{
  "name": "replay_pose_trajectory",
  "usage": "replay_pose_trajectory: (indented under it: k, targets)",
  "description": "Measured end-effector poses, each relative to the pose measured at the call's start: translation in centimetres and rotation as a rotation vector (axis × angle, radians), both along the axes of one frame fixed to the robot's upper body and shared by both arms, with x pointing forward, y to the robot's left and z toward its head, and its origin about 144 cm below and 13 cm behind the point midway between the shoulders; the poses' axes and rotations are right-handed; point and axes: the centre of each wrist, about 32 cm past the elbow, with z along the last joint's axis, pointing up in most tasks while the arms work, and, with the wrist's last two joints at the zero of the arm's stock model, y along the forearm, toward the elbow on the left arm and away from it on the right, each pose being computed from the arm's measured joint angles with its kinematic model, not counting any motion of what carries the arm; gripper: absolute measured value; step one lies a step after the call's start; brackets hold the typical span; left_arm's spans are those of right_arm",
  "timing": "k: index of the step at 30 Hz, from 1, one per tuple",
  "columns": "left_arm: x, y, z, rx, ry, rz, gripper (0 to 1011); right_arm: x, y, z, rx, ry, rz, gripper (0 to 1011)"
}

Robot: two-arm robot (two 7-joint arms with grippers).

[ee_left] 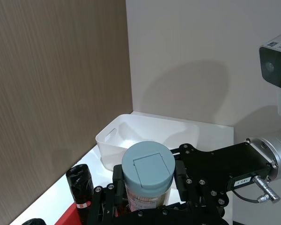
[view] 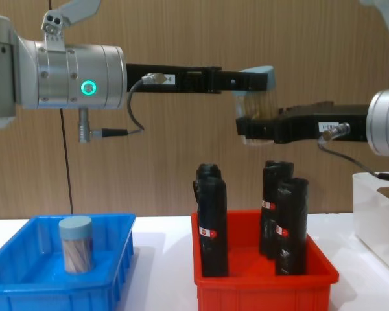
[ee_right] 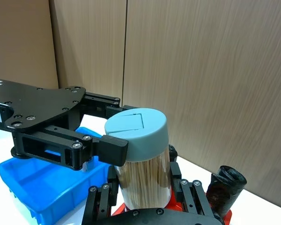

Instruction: Pick the cotton swabs from the blue box and place them into the white box.

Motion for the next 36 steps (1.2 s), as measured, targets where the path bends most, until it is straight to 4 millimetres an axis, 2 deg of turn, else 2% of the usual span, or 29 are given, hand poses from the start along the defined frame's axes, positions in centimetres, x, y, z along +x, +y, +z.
replay_pose_trajectory:
  k: [7,9,14,29,36]
  targets:
    - [0.0,0.0,0.0,0.001,0.000,0.000,788,0.1,0.0,0.1,0.004,-0.005,-0.003,647]
    - [0.0,0.0,0.0,0.001,0.000,0.000,876,0.1,0.0,0.1,0.006,-0.005,-0.004,647]
    - [0.0,0.0,0.0,0.000,0.000,0.000,1003,0.1,-0.1,0.1,0.010,-0.005,-0.007,647]
    - [0.0,0.0,0.0,0.000,0.000,-0.001,1000,0.3,-0.5,-0.3,0.019,0.005,-0.040,647]
    - [0.0,0.0,0.0,0.000,0.000,-0.001,999,0.8,-1.5,-1.1,0.014,0.020,-0.104,647]
